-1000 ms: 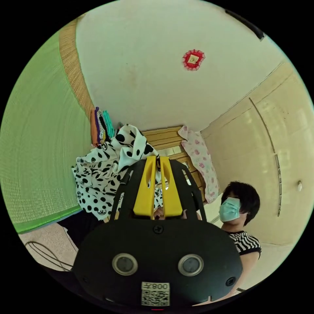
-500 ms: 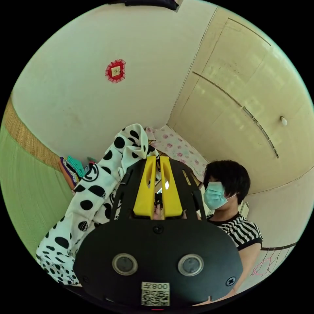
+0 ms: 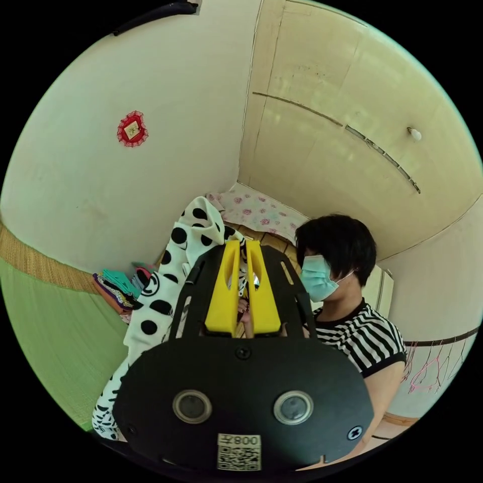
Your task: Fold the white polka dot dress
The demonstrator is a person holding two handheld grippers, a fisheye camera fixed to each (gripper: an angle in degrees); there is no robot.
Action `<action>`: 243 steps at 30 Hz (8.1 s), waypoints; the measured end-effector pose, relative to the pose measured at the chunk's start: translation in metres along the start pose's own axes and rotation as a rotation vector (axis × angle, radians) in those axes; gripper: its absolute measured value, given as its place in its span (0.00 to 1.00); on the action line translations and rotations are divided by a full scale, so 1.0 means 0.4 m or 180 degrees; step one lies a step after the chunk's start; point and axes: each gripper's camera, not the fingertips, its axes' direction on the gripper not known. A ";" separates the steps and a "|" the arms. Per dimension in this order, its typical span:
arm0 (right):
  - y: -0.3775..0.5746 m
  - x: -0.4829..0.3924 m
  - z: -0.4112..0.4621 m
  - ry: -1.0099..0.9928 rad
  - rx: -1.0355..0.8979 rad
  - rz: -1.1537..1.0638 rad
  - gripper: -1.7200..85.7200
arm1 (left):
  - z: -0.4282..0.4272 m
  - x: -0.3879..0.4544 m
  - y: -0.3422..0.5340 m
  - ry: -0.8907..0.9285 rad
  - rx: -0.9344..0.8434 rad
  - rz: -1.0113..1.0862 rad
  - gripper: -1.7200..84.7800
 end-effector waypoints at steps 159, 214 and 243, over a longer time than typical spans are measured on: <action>1.950 0.678 0.897 0.1520 -0.3089 0.2661 0.08 | -0.141 -1.658 1.315 -0.3082 -0.1266 -0.2564 0.10; 2.059 1.518 1.039 0.0888 -0.1613 0.2713 0.03 | 0.153 -2.737 0.860 -0.2673 -0.1121 -0.1583 0.05; 2.477 1.219 1.059 0.0977 -0.2480 0.3216 0.05 | 0.036 -2.617 1.139 -0.3082 -0.1733 -0.2254 0.06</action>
